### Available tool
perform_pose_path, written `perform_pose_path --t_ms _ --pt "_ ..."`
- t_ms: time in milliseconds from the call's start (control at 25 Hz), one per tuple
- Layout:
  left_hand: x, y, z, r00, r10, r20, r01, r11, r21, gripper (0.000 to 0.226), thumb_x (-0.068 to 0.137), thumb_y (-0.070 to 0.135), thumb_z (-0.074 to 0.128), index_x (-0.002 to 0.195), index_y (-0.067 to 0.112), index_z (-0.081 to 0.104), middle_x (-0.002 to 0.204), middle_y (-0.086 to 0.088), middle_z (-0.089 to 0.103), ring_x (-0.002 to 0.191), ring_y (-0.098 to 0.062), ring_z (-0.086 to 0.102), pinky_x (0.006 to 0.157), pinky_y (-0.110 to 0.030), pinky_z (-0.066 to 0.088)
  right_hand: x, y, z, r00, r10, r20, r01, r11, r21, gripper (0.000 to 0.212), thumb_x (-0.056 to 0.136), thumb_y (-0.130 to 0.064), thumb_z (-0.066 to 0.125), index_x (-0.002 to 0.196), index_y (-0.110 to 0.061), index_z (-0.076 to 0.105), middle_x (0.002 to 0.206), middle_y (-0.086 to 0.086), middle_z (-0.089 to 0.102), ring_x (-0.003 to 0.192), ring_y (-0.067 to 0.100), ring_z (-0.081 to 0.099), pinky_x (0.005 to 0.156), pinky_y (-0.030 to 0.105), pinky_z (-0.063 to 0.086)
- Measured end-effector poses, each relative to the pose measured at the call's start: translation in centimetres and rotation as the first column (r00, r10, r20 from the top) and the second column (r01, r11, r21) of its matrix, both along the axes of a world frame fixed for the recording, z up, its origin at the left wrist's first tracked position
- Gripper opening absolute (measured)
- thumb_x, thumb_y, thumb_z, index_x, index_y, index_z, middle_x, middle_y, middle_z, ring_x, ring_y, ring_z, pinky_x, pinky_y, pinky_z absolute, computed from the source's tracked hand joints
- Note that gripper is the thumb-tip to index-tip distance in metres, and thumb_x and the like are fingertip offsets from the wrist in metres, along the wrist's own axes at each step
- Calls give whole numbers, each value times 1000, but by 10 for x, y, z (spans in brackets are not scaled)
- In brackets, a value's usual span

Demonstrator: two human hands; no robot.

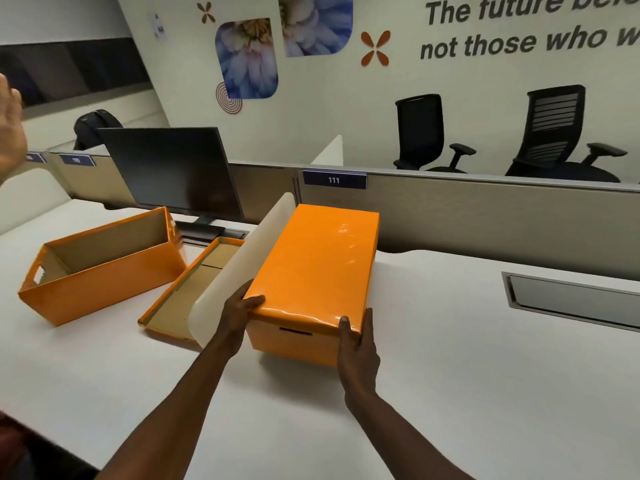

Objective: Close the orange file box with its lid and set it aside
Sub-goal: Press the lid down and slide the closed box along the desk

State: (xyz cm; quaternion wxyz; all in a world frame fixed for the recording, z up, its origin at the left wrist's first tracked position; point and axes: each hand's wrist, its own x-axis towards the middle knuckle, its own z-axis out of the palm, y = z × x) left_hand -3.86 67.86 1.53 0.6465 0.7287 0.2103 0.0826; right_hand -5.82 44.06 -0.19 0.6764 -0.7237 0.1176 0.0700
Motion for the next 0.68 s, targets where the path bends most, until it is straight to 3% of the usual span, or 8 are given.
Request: perform_pose_path --t_ms 320,480,600,680 --pt "16 28 -29 999 -27 19 28 998 -64 41 79 33 63 120 38 63 123 1 68 118 -32 61 105 -57 49 8 26 -24 999 -12 46 17 995 -96 70 96 -55 46 158 -35 18 156 1 42 136 27 48 107 40 43" --pt "24 47 -36 999 -31 17 33 996 -79 42 80 33 65 122 37 65 128 -5 68 117 -36 63 104 -63 48 13 40 -28 999 0 53 6 993 -114 71 96 -57 46 158 -36 17 155 1 42 136 27 48 108 40 43" --pt "27 58 -37 996 -77 -33 76 997 -17 50 75 47 66 124 41 61 133 -7 65 119 -36 62 104 -64 48 12 44 -32 997 31 71 -21 992 -127 71 96 -56 47 156 -40 13 160 0 34 143 26 40 110 37 39" --pt "25 54 -33 996 -68 -59 75 988 132 64 76 52 66 137 37 54 140 -9 60 125 -36 58 107 -61 46 13 41 -30 989 65 130 -33 970 -239 77 92 -59 52 153 -44 7 165 -1 20 148 23 29 111 38 36"
